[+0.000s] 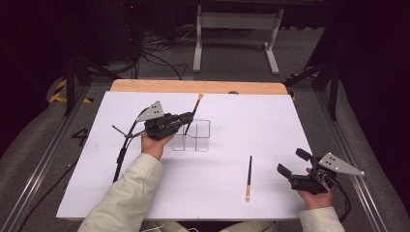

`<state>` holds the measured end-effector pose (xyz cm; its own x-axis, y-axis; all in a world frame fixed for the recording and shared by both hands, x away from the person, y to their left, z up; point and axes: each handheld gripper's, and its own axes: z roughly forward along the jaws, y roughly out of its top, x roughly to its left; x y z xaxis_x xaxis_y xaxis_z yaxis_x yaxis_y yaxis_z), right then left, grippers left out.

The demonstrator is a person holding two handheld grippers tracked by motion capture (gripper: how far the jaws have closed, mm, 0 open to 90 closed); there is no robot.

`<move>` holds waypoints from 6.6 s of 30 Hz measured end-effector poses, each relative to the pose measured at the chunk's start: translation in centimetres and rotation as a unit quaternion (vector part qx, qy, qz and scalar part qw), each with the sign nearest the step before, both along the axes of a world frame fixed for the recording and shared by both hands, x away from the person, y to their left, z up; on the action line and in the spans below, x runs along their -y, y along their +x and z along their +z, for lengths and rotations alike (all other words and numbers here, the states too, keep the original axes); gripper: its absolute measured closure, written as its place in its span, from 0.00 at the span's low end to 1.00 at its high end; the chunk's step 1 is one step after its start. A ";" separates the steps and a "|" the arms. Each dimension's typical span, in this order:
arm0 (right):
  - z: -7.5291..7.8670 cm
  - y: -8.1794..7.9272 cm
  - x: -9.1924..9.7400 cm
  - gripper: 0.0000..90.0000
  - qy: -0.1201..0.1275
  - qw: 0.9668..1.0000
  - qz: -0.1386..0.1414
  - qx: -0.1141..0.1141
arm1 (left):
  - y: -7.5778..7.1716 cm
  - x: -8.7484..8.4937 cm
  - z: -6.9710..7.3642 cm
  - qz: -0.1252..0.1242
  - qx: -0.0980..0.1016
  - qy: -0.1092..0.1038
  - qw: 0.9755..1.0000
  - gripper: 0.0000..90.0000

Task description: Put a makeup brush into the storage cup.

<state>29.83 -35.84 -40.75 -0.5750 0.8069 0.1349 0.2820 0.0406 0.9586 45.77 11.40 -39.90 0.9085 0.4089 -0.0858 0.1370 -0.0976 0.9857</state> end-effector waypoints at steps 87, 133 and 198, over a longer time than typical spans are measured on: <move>5.4 3.4 -5.0 0.05 -0.144 0.985 0.082 -0.035 | -9.2 -8.9 3.5 0.053 -0.044 0.079 0.994 0.06; 6.3 8.0 -8.6 0.04 -0.296 0.921 0.213 -0.137 | -9.8 -10.3 2.9 0.061 -0.062 0.072 0.994 0.06; 0.7 10.0 -12.2 0.04 -0.417 0.818 0.331 -0.215 | -11.2 -12.4 2.3 0.086 -0.081 0.067 0.991 0.06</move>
